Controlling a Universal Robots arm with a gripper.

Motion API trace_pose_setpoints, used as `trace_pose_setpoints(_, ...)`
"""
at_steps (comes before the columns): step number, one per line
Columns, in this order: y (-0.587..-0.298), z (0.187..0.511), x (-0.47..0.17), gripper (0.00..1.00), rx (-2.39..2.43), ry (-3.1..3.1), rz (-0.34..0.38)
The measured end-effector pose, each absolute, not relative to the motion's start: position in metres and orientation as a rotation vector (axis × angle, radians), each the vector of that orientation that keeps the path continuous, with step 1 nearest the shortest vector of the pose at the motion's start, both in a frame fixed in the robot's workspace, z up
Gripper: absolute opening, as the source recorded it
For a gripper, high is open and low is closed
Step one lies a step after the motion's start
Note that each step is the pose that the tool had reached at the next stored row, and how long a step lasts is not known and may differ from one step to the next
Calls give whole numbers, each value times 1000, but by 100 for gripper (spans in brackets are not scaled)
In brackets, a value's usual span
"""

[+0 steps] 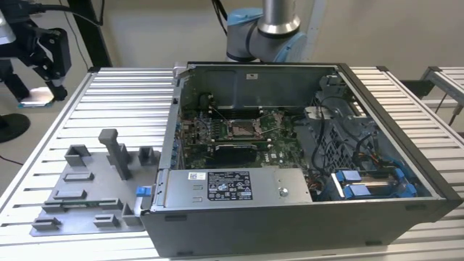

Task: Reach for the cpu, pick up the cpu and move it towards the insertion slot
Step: 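Pick up the cpu and move it towards the insertion slot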

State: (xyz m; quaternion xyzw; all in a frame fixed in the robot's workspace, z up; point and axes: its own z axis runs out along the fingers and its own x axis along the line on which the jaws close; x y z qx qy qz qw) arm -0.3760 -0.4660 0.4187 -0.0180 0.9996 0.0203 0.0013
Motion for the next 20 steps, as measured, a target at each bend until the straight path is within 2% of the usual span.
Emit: trace_pose_setpoints(20, -466, 419, -292, 0, -56, 3148, 64)
